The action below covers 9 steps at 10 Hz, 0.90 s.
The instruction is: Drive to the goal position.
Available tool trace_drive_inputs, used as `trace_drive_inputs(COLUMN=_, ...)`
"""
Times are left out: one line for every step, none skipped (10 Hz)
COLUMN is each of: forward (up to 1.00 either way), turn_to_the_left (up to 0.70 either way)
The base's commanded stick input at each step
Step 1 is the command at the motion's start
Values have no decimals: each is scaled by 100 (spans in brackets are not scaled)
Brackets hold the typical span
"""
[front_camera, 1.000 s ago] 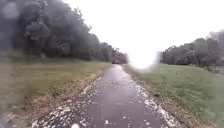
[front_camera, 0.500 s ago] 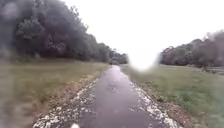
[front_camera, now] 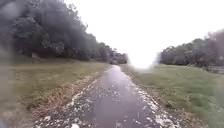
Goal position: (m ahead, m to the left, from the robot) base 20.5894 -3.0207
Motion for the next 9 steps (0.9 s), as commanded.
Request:
trace_drive_inputs(forward=50, turn_to_the_left=0)
trace_drive_inputs(forward=50, turn_to_the_left=-11)
trace_drive_inputs(forward=50, turn_to_the_left=-44)
trace_drive_inputs(forward=50, turn_to_the_left=-50)
trace_drive_inputs(forward=50, turn_to_the_left=-36)
trace_drive_inputs(forward=50, turn_to_the_left=-2)
trace_drive_inputs(forward=50, turn_to_the_left=0)
trace_drive_inputs(forward=50, turn_to_the_left=0)
trace_drive_inputs(forward=50, turn_to_the_left=0)
